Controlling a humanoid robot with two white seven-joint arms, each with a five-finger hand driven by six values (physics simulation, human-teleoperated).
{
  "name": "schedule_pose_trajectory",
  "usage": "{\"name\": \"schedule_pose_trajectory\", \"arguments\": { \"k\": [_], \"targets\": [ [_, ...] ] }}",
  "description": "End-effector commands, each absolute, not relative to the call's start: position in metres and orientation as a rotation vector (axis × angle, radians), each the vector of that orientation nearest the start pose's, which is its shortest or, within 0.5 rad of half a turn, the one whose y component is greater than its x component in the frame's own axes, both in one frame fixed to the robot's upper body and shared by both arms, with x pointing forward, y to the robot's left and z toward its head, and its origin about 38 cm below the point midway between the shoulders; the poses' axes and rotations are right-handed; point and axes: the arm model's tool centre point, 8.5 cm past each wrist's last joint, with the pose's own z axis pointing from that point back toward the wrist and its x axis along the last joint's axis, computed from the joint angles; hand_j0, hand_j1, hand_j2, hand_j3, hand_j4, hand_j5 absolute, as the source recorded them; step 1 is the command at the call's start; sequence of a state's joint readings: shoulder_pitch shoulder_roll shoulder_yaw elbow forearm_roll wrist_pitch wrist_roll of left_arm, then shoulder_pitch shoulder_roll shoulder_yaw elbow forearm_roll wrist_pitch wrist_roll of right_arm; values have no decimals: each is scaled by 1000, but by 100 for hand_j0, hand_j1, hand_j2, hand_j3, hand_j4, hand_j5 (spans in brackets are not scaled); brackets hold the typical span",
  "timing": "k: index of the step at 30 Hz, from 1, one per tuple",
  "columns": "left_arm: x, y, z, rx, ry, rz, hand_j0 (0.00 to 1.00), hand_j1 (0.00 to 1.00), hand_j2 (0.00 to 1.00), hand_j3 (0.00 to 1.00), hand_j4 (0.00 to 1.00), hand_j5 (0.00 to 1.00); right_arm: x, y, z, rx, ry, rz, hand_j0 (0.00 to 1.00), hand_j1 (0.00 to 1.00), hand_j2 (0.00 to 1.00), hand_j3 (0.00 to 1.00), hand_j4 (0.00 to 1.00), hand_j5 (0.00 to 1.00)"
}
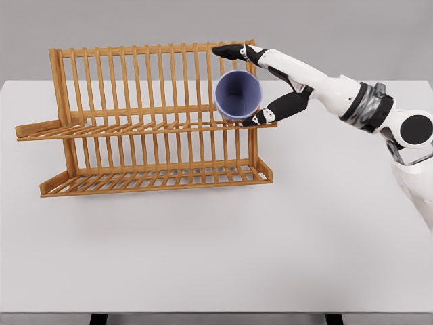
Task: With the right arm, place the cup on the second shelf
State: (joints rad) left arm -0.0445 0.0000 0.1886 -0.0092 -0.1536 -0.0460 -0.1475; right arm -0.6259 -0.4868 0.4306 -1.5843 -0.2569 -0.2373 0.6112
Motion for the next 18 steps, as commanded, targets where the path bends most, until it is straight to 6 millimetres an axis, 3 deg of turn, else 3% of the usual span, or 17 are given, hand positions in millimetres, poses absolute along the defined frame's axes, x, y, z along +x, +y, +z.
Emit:
{"name": "schedule_pose_trajectory", "arguments": {
  "k": [1,14,18],
  "targets": [
    [37,260,-261,-58,-103,23,100,100,100,100,100,100,440,-193,286,322,-1924,1316,99,99,99,99,99,99],
    [37,260,-261,-58,-103,23,100,100,100,100,100,100,434,-190,294,337,-1947,1325,99,99,99,99,99,99],
    [37,260,-261,-60,-103,23,100,100,100,100,100,100,424,-203,317,302,-2004,1329,99,99,99,99,99,99]
  ]
}}
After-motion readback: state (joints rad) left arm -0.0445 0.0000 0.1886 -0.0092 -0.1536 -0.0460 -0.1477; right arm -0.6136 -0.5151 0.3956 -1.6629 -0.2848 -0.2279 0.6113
